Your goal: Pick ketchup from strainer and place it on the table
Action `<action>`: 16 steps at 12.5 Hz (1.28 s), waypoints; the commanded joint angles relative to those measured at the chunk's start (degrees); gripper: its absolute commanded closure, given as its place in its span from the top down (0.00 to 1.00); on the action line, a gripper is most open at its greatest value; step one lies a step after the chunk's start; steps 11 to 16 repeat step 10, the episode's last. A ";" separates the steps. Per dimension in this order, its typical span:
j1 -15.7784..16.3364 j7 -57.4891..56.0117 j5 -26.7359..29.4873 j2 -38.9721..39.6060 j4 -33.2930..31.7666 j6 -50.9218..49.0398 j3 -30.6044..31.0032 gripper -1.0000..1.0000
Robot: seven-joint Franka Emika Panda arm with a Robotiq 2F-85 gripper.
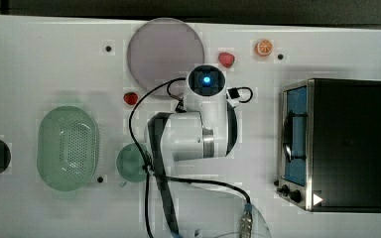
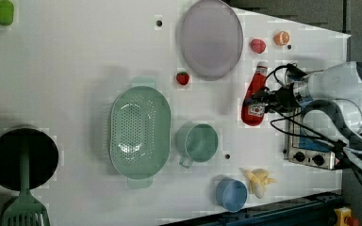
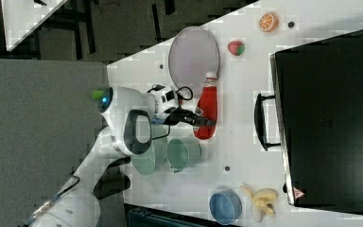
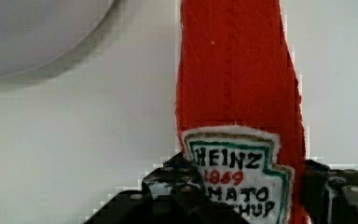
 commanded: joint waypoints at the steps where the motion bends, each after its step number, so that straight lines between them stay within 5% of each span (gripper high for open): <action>1: -0.78 -1.57 -0.19 1.76 -1.63 5.68 -1.62 0.63; 5: -0.77 -1.70 -0.74 2.09 -2.28 8.48 -2.38 1.00; 10: -0.74 -0.31 0.46 -8.90 4.55 -1.33 -0.72 1.00; 16: -0.74 -0.31 0.46 -8.90 4.55 -1.33 -0.72 1.00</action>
